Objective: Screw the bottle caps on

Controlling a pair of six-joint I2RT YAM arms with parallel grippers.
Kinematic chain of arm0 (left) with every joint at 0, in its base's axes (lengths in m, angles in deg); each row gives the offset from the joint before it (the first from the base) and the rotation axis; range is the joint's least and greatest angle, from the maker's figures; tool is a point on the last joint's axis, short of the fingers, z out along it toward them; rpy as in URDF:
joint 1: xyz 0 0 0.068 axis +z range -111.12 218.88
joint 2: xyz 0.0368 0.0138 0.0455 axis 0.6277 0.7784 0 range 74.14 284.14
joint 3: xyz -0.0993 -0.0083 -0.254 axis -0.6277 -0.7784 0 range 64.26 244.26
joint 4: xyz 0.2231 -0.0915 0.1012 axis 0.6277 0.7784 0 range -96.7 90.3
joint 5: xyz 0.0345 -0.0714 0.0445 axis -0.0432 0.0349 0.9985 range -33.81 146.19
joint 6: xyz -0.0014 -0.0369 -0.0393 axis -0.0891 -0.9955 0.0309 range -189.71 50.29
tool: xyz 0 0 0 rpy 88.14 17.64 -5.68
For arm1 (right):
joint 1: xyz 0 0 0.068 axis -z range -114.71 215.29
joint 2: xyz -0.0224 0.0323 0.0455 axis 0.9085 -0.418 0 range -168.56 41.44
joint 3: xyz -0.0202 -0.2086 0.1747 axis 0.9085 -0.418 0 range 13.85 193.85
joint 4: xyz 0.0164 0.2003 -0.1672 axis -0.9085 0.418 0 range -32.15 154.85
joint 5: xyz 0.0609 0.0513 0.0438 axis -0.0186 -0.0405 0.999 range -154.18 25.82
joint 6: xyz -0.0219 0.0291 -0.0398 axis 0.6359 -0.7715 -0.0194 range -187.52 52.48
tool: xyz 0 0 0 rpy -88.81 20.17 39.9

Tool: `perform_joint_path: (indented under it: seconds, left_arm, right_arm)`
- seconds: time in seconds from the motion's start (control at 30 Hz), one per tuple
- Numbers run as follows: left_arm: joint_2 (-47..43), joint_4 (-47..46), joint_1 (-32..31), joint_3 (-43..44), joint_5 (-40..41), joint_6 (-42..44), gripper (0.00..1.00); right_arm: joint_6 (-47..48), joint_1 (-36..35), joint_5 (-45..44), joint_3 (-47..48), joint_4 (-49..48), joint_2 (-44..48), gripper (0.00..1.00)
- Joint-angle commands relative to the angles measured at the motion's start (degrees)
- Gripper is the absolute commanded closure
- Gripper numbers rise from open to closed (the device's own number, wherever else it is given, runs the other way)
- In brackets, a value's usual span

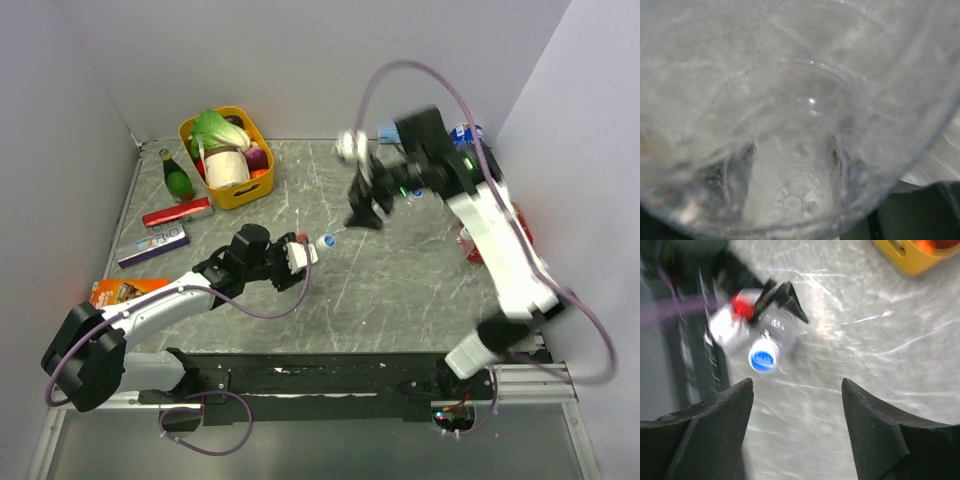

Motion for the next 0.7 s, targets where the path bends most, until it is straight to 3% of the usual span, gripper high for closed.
perform_joint_path:
  seconds: [0.0,0.07,0.17,0.3,0.57,0.67]
  left_arm:
    - [-1.4,19.4,0.4,6.5,-17.7,15.6,0.99]
    - [-1.0,23.6,0.7,8.0,-18.0,18.3,0.99]
    - [-0.6,26.0,0.7,10.3,-18.3,22.3,0.99]
    - [0.4,29.2,0.6,13.4,-19.2,25.8,0.99]
    - [2.4,34.1,0.3,17.1,-20.2,28.7,0.99]
    - [2.5,34.2,0.2,17.5,-20.3,29.0,0.99]
  right_arm:
    - [36.4,-5.7,-3.4,-24.7,-4.2,19.1,0.23]
    - [41.2,-8.4,-7.6,-38.8,-14.9,29.3,0.25]
    - [44.5,-13.3,-11.7,-45.4,-19.9,34.9,0.28]
    - [41.7,-16.3,-11.5,-42.1,-16.6,32.5,0.34]
    - [42.6,-19.9,-11.8,-42.1,-19.7,29.7,0.35]
    - [43.0,-20.9,-11.5,-42.3,-20.6,29.3,0.40]
